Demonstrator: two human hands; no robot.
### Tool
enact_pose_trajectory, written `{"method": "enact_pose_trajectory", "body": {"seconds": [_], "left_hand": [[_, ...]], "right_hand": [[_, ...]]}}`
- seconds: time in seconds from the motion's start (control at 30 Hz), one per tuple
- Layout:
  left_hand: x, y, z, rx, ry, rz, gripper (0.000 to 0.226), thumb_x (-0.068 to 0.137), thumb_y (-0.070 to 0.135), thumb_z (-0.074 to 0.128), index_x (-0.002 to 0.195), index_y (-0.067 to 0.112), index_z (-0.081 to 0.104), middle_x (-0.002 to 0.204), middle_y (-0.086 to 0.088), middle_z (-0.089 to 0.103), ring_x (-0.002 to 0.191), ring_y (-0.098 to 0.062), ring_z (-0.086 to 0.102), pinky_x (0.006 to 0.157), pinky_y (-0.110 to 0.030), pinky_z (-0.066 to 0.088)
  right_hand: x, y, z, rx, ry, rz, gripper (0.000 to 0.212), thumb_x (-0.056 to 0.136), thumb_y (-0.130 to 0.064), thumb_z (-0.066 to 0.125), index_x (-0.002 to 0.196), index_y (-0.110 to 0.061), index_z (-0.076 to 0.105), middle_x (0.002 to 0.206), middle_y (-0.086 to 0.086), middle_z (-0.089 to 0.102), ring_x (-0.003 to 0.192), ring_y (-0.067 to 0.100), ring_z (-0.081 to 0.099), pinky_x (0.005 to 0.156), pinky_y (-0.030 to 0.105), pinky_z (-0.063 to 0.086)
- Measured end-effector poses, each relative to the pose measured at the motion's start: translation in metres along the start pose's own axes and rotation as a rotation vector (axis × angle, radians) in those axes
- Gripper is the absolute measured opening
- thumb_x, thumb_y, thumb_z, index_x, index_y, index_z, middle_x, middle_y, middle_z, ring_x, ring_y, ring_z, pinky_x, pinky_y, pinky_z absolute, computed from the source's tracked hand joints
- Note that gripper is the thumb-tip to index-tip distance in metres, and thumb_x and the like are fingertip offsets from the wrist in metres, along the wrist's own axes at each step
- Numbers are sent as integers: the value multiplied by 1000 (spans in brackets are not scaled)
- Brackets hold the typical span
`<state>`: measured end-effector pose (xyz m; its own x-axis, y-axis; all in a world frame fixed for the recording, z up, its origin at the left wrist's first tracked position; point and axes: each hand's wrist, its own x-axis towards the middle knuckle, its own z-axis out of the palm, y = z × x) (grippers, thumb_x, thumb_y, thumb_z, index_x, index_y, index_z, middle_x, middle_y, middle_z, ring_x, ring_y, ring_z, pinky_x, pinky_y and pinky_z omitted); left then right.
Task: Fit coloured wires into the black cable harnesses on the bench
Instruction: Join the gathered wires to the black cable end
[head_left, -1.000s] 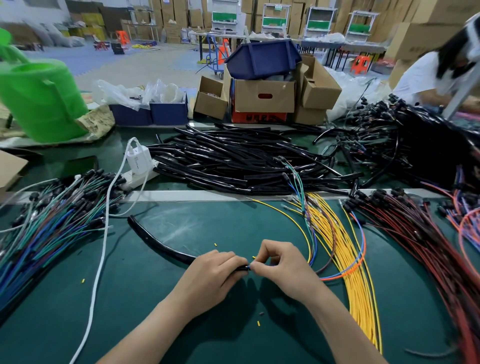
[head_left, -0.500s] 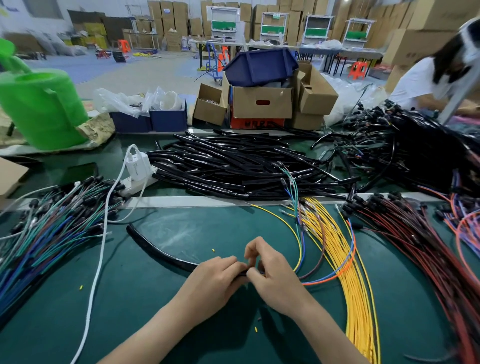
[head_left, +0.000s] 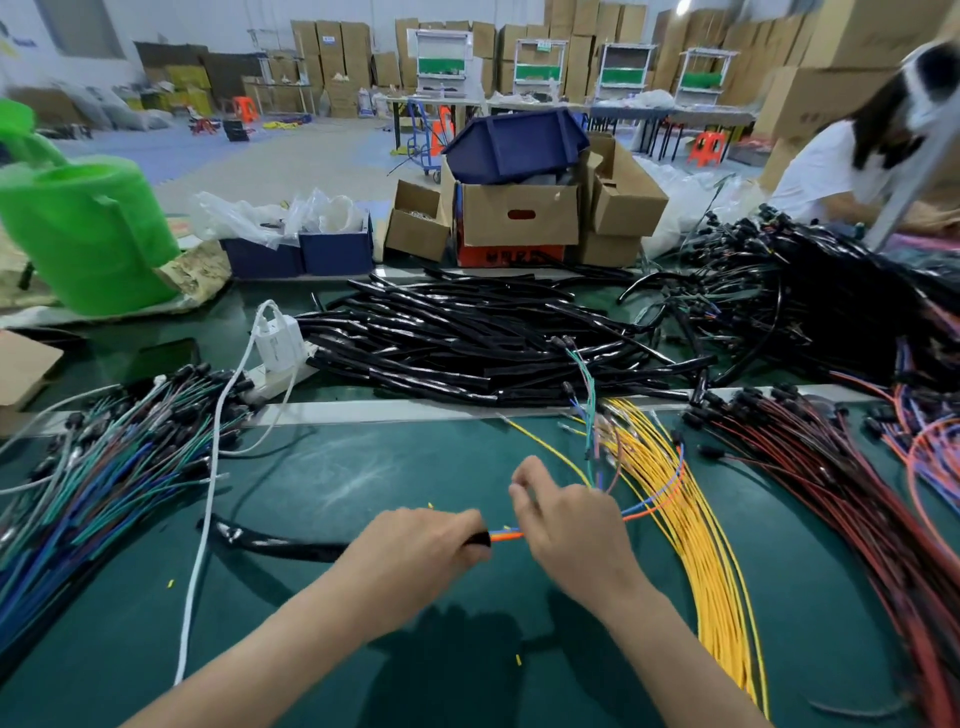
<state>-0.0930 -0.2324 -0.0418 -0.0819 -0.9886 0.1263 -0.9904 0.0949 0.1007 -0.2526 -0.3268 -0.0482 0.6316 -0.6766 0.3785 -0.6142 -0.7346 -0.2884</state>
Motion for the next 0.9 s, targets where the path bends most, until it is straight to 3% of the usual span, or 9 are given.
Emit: {"method": "enact_pose_trajectory", "body": {"seconds": [0.17,0.27,0.33,0.4,0.47,0.57,0.73,0.8,0.9], "left_hand": [[9,3,-14,-174,5,64,34,100,43,32,116,18,47,97,-5,65,88,-30,57,76,-41,41],[3,-11,-25,-227,44,13,34,98,48,29,100,21,49,84,-3,63,82,-28,56,72,-40,40],[-1,-21,-21,-217,43,-14,34,92,55,24,96,28,44,74,1,57,77,-27,55,65,-37,36],[3,-23,-21,-123,-45,-46,27,96,55,25,97,31,37,74,0,54,79,-29,55,66,-39,36],[13,-19,-18,-77,-111,-33,27,99,51,27,101,30,43,85,-7,61,84,-32,56,71,-43,41],[25,-12,-20,-179,-110,-6,42,99,45,28,110,15,55,96,-15,65,86,-36,58,75,-46,44],[17,-30,-33,-292,41,-47,33,97,46,31,98,19,49,72,-4,59,71,-30,53,68,-42,40],[11,-33,-36,-295,84,-49,41,92,52,26,93,18,48,61,8,48,64,-24,47,62,-37,34],[5,-35,-38,-301,60,-51,50,87,58,22,94,17,49,63,4,51,65,-23,48,64,-38,38]], "right_hand": [[11,-23,-2,311,8,-52,53,90,-57,7,98,-26,49,62,-2,54,68,30,54,68,39,35],[21,6,-9,149,-13,-77,72,84,-58,-7,89,-17,52,71,4,61,74,30,51,83,37,36],[27,23,-11,175,-33,7,65,90,-56,1,81,-15,50,70,9,60,75,31,53,81,39,40],[36,15,-19,59,-62,44,49,98,-46,22,75,-14,52,59,11,59,64,32,58,59,37,44],[42,-2,-20,39,-50,-30,46,95,-42,27,73,-15,56,46,8,55,47,31,57,42,31,39],[41,-29,-12,93,-40,-247,68,90,-65,3,86,-20,54,58,9,61,60,33,58,56,37,39],[51,-2,-10,191,-22,-139,76,80,-68,0,90,-17,56,64,10,60,70,31,53,76,34,33],[56,15,-9,206,-38,-46,69,76,-66,-3,74,-20,50,63,10,52,68,30,49,67,36,32],[64,17,-12,135,-17,-20,50,89,-55,13,70,-19,42,63,15,55,68,36,55,59,37,26]]}}
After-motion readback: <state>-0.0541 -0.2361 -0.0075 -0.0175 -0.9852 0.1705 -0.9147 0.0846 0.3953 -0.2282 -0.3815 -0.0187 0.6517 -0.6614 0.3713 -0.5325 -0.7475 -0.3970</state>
